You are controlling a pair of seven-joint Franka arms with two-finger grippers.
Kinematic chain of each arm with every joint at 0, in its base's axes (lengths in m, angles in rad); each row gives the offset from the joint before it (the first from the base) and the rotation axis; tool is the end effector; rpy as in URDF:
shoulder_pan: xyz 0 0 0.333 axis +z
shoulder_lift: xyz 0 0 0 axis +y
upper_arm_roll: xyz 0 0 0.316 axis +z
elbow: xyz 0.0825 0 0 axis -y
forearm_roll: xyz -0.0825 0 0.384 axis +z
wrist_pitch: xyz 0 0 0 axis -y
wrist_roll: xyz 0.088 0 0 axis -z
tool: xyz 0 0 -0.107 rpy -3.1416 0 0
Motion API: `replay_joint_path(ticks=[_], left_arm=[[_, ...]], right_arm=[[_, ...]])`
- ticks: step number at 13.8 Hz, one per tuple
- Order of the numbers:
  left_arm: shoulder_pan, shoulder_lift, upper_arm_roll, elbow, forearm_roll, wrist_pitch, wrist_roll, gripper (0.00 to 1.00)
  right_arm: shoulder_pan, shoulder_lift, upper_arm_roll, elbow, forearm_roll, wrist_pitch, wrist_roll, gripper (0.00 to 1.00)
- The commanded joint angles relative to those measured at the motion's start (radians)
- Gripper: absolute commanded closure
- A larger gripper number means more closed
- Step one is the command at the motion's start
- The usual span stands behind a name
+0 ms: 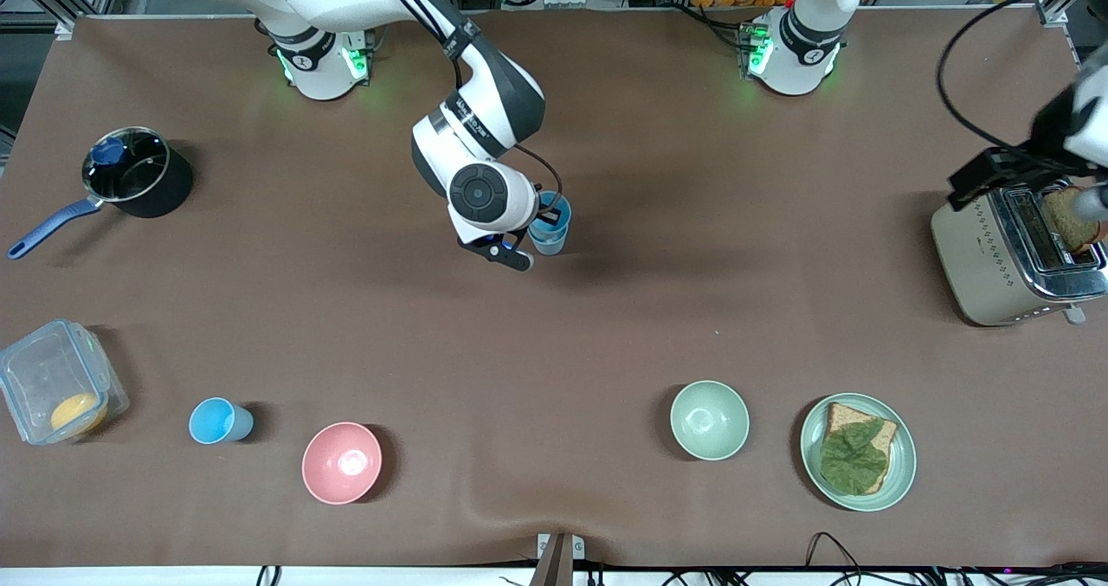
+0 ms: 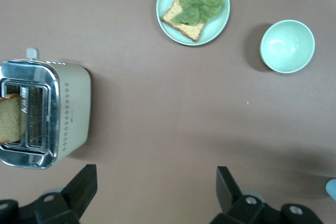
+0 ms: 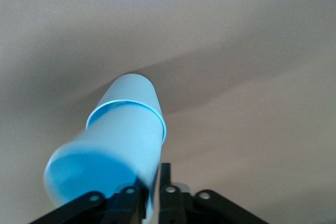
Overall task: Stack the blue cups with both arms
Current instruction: 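Open the right gripper and draw it back from the stacked cups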
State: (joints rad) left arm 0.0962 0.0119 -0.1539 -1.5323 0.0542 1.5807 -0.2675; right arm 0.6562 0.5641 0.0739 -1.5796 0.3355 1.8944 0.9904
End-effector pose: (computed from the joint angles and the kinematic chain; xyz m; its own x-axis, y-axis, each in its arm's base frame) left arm 0.5592 -0.0260 0.6372 0.9770 0.2075 0.0491 0.2096 -0.9769 -0.0408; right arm 0.4853 0.4586 0.2969 0.8315 -0.3775 -0.4075 -0.3929 -0.9183 0.0489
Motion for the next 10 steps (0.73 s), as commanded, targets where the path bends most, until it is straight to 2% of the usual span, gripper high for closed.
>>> replay_joint_path(ticks=[1, 3, 6, 10], left_arm=[[-0.021, 0.02, 0.025, 0.052, -0.01, -0.038, 0.022, 0.0], [-0.026, 0.02, 0.024, 0.06, -0.008, -0.038, 0.022, 0.0], [-0.024, 0.023, -0.004, 0.058, -0.004, -0.059, 0.021, 0.0], [-0.016, 0.017, -0.01, 0.063, -0.01, -0.12, 0.022, 0.0]], right_arm=[[-0.013, -0.016, -0.011, 0.013, 0.014, -0.005, 0.037, 0.0], [-0.093, -0.035, -0.013, 0.019, 0.014, -0.015, 0.022, 0.0], [-0.229, -0.09, -0.023, 0.036, -0.016, -0.133, -0.204, 0.0], [-0.38, -0.208, -0.022, 0.006, -0.226, -0.201, -0.425, 0.0]])
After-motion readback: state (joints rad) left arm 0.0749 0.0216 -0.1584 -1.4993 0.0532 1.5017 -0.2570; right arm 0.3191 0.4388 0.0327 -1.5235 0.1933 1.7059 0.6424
